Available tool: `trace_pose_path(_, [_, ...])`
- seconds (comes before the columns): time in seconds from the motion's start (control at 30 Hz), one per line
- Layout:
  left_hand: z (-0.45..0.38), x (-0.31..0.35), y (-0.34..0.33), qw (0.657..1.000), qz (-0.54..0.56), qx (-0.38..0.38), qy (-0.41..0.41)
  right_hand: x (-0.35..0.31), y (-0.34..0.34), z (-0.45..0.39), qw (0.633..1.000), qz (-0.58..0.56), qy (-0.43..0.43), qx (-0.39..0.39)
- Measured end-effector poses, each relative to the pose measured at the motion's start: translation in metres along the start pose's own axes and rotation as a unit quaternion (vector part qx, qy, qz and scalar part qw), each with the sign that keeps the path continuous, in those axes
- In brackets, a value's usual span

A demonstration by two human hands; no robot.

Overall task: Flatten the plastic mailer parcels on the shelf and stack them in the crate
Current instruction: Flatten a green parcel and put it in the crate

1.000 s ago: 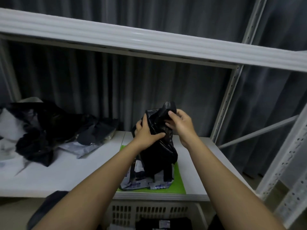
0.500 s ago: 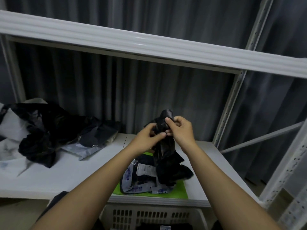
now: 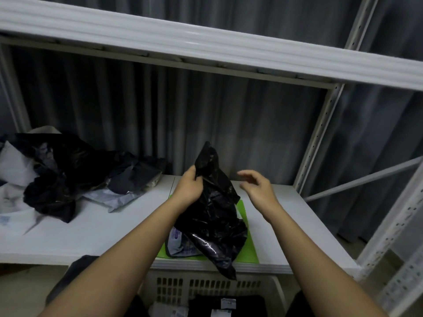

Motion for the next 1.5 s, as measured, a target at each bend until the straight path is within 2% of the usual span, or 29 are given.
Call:
trace_pose_path(0.13, [0.0, 0.004, 0.01, 0.995, 0.092, 0.025, 0.01, 0.043, -0.018, 0.017, 0.991, 0.037, -0.063, -0.116])
trace_pose_path(0.17, [0.0, 0.005, 0.012, 0.992, 0.126, 0.028, 0.016, 0.051, -0.02, 0.017, 0.991, 0.032, -0.07, -0.112])
trace_pose_path(0.23, [0.001, 0.007, 0.016, 0.984, 0.176, 0.025, 0.028, 0.066, -0.014, 0.011, 0.994, 0.0, -0.098, -0.054])
trace_pose_path(0.33, [0.001, 0.006, 0.02, 0.971, 0.231, 0.025, 0.047, 0.087, -0.008, 0.0, 0.985, -0.039, -0.17, -0.003])
trace_pose_path(0.47, [0.0, -0.003, 0.023, 0.948, 0.308, 0.037, 0.065, 0.12, -0.026, -0.005, 0.953, -0.135, -0.265, -0.058])
trace_pose_path(0.53, [0.002, -0.006, 0.02, 0.939, 0.337, 0.014, 0.074, 0.124, -0.034, -0.008, 0.948, -0.159, -0.262, -0.083])
trace_pose_path(0.63, [0.003, -0.01, 0.017, 0.927, 0.367, -0.005, 0.079, 0.107, -0.035, -0.005, 0.959, -0.159, -0.224, -0.069])
trace_pose_path(0.7, [0.002, -0.017, 0.021, 0.939, 0.334, 0.007, 0.085, 0.103, -0.032, -0.008, 0.967, -0.153, -0.197, -0.043])
trace_pose_path(0.73, [-0.003, -0.024, 0.027, 0.955, 0.281, 0.029, 0.091, 0.1, -0.029, -0.011, 0.972, -0.147, -0.179, -0.025])
trace_pose_path(0.8, [-0.013, -0.047, 0.042, 0.984, 0.099, 0.085, 0.12, 0.093, -0.023, -0.015, 0.98, -0.138, -0.146, 0.008])
trace_pose_path(0.87, [-0.013, -0.068, 0.051, 0.977, -0.049, 0.11, 0.177, 0.087, -0.019, -0.018, 0.983, -0.128, -0.124, 0.041])
trace_pose_path(0.9, [-0.011, -0.078, 0.046, 0.973, -0.066, 0.085, 0.204, 0.083, -0.018, -0.02, 0.985, -0.123, -0.113, 0.053])
trace_pose_path(1.03, [0.01, -0.096, -0.001, 0.953, 0.012, -0.079, 0.293, 0.074, -0.023, -0.026, 0.986, -0.121, -0.091, 0.071])
trace_pose_path(1.17, [0.02, -0.093, -0.028, 0.946, 0.03, -0.167, 0.276, 0.069, -0.028, -0.029, 0.98, -0.162, -0.098, 0.066])
trace_pose_path(1.23, [0.015, -0.094, -0.031, 0.957, 0.051, -0.153, 0.242, 0.067, -0.027, -0.028, 0.976, -0.179, -0.102, 0.064])
trace_pose_path(1.37, [-0.004, -0.102, -0.014, 0.975, 0.093, -0.058, 0.195, 0.074, -0.018, -0.031, 0.973, -0.185, -0.11, 0.083])
trace_pose_path(1.5, [-0.014, -0.102, -0.005, 0.975, 0.134, -0.034, 0.175, 0.093, -0.011, -0.029, 0.967, -0.182, -0.143, 0.104])
Point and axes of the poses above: each hand's wrist, its own z-axis away from the middle knuckle, its own y-axis out of the back of the hand, x = y × z, the point moved 9 cm from there along -z, towards the middle knuckle
